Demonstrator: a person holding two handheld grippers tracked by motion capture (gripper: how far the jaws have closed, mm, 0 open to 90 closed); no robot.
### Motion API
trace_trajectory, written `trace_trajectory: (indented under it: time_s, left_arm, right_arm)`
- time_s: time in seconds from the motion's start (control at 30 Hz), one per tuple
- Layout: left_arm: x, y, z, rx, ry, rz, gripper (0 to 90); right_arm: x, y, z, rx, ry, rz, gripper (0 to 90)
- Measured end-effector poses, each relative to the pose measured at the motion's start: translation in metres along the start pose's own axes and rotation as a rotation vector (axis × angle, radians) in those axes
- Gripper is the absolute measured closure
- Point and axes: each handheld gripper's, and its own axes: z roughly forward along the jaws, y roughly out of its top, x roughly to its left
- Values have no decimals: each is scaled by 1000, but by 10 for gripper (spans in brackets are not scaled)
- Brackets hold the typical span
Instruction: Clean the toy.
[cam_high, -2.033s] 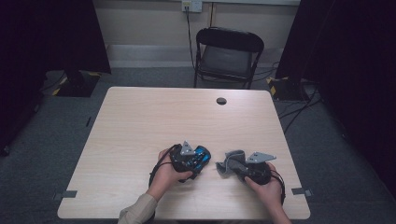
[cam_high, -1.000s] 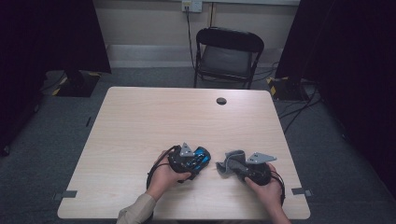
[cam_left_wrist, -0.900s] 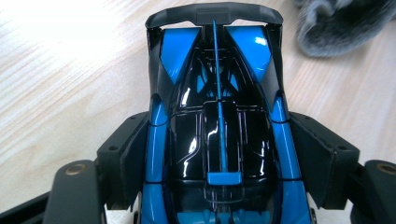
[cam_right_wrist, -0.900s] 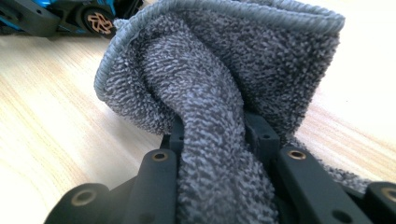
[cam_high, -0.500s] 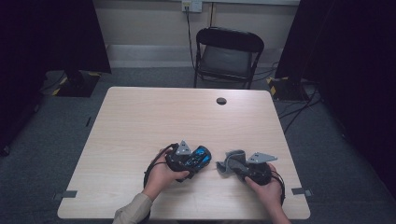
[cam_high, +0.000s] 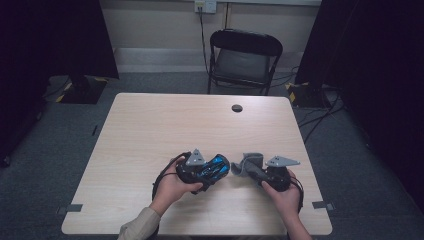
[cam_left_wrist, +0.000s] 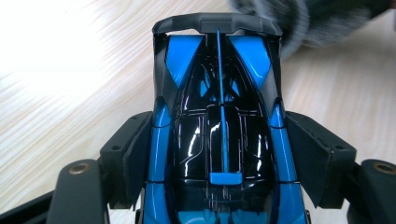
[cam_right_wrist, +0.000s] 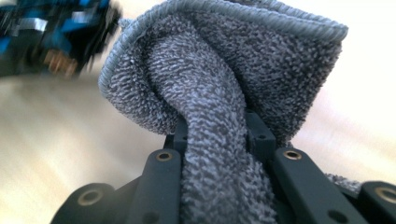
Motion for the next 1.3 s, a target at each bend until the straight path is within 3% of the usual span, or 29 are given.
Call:
trace_trajectory:
  time_s: [0.03,0.1,0.17,0.2,0.3,0.4,0.47,0.73,1.03,1.17,1.2,1.23,1.3]
  left_arm:
    - [0,0,0,0,0,0,277]
    - [-4,3,0,-10,-24,14,277]
    - [-6,4,0,-14,-31,18,277]
    - [-7,5,1,-20,-40,22,277]
    - [-8,6,1,-27,-45,27,277]
    - [-4,6,-1,-45,-24,19,276]
    - [-3,6,-2,-42,-17,20,276]
    - [6,-1,-6,-37,22,-7,277]
    - [9,1,-12,-47,30,-9,277]
    - [7,2,-15,-55,8,-10,276]
    - [5,2,-15,-59,0,-9,276]
    - [3,2,-15,-57,-5,-6,276]
    - [0,2,-13,-56,-15,-2,277]
  right_arm:
    - [0,0,0,0,0,0,720]
    - [-4,16,5,-17,-45,-3,721]
    - [-5,20,8,-16,-45,5,721]
    - [-4,29,15,-20,-30,25,722]
    - [2,34,21,-8,-13,3,721]
    - [16,36,31,11,60,-27,722]
    - [20,35,32,15,80,-41,722]
    - [26,31,23,14,104,-84,725]
    - [30,23,7,1,151,-117,726]
    - [23,18,0,0,109,-121,726]
    - [12,17,-4,-23,78,-75,726]
    - [12,17,-4,-23,78,-75,726]
    - [1,21,-6,-45,43,-31,726]
